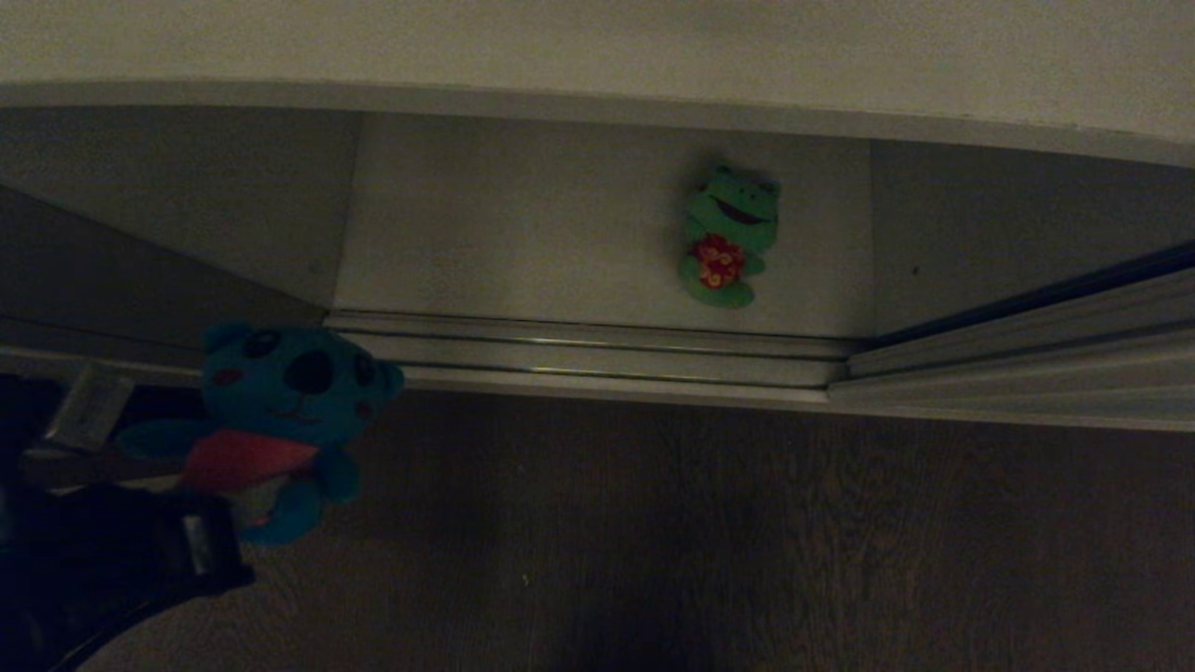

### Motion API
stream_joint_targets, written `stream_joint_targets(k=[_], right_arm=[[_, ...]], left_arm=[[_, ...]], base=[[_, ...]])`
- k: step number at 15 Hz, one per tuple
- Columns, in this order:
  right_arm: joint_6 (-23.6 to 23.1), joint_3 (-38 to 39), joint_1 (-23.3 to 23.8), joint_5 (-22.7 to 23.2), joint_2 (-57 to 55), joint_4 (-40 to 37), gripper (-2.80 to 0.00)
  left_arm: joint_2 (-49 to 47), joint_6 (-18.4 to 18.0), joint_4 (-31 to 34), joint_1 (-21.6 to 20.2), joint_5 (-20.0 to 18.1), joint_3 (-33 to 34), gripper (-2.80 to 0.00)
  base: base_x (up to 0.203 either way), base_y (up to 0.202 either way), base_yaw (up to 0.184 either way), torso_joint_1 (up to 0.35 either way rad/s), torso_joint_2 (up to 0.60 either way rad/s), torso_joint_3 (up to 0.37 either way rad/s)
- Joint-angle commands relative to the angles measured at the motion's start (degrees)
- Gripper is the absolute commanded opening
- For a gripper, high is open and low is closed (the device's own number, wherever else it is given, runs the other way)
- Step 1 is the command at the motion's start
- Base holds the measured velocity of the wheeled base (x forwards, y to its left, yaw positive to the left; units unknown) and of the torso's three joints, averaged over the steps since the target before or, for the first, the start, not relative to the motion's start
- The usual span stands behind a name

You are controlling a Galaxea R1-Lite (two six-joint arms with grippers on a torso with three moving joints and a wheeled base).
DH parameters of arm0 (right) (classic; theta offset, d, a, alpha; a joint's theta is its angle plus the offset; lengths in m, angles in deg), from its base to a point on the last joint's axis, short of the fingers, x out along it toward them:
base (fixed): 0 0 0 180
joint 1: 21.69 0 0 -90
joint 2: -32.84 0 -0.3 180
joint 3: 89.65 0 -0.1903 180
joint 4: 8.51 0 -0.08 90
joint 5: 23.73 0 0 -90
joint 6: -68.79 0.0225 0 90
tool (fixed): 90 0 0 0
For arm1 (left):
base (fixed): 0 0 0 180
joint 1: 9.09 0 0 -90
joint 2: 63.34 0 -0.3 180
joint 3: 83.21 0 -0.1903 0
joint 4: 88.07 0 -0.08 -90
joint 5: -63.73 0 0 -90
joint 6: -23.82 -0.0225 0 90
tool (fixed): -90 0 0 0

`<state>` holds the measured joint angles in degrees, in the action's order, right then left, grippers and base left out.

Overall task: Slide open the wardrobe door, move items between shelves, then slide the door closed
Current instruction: Place the blue doll on the higher shelf

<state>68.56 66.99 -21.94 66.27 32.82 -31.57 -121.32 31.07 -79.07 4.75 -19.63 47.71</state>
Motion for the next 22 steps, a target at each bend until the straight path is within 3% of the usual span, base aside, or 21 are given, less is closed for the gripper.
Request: stream_joint_targets(k=[1,4,10,13,16,22], right_arm=[[0.0,0.0,0.0,0.0,0.3,0.0,-2.8],[0.0,0.0,0.0,0.0,0.3,0.0,-2.8],[0.0,0.0,0.0,0.0,0.3,0.0,-2.8],[0.0,0.0,0.0,0.0,0.3,0.0,-2.8],[0.0,0.0,0.0,0.0,0.3,0.0,-2.8],[0.0,0.0,0.0,0.0,0.3,0.0,-2.8]], left_arm=[[16.2,-0.7,11.4,-3.7,-2.4,0.4,-2.8],[30.1,-2.9,23.0,-9.2,-6.3,1.6,-2.8],[54.8,-8.8,28.6,-12.5,-7.5,11.7,-2.8],[57.8,-10.4,26.3,-13.0,-6.1,19.6,-2.8],[57.8,-11.9,14.5,-13.0,-6.7,25.5,-2.8],[57.8,-12.2,15.0,-13.0,-6.9,25.7,-2.8]], base=[[0.0,0.0,0.0,0.0,0.0,0.0],[0.0,0.0,0.0,0.0,0.0,0.0],[0.0,0.0,0.0,0.0,0.0,0.0],[0.0,0.0,0.0,0.0,0.0,0.0],[0.0,0.0,0.0,0.0,0.0,0.0],[0.0,0.0,0.0,0.0,0.0,0.0]])
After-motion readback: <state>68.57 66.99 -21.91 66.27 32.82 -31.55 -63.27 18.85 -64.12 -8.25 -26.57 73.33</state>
